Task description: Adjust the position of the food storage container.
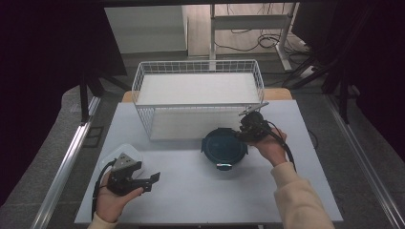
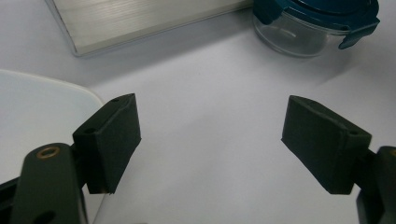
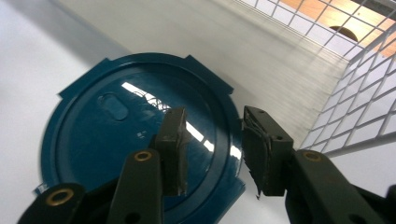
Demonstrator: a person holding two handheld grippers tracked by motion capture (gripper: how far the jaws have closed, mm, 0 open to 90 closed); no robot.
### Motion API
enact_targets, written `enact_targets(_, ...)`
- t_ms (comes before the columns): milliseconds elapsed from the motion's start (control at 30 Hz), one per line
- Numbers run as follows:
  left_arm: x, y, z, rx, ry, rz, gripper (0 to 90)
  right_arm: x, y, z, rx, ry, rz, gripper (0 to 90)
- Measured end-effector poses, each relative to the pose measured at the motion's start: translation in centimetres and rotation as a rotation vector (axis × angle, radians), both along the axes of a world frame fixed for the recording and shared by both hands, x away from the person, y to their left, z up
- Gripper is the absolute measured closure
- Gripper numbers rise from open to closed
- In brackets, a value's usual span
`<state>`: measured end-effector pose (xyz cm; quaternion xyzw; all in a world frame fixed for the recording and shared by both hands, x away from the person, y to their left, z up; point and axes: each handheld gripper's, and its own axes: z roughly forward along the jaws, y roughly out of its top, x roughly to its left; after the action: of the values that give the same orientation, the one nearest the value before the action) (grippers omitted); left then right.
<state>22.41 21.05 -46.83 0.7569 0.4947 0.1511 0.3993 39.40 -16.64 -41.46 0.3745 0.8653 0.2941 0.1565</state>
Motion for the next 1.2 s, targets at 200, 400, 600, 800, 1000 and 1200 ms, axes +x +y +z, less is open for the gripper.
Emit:
enact_targets(200, 0.0, -0.1, -0.1, 0.006, 0.005, 0.000, 19.1, 1.2, -0.4, -0.6, -0.029, -0.022, -0.018, 69.3)
enact_targets(400, 0.0, -0.1, -0.1, 0.006, 0.003, -0.002, 19.1, 2.1, -0.5, -1.1, -0.067, -0.054, -0.023, 84.0)
enact_targets(600, 0.0, -0.1, -0.1, 0.011, 0.004, 0.001, 19.1, 2.8, 0.1, -2.1, -0.119, -0.081, 0.006, 88.8)
enact_targets(800, -0.1, -0.1, -0.2, 0.014, 0.007, -0.001, 19.1, 3.3, 0.7, -3.0, -0.143, -0.078, 0.021, 89.3)
enact_targets(1000, 0.0, -0.3, -0.4, 0.018, 0.011, -0.007, 19.1, 3.9, 0.8, -3.7, -0.147, -0.073, 0.046, 89.7)
enact_targets(1200, 0.0, -0.4, -0.5, 0.021, 0.014, -0.008, 19.1, 3.9, 1.0, -3.9, -0.166, -0.096, 0.073, 90.0)
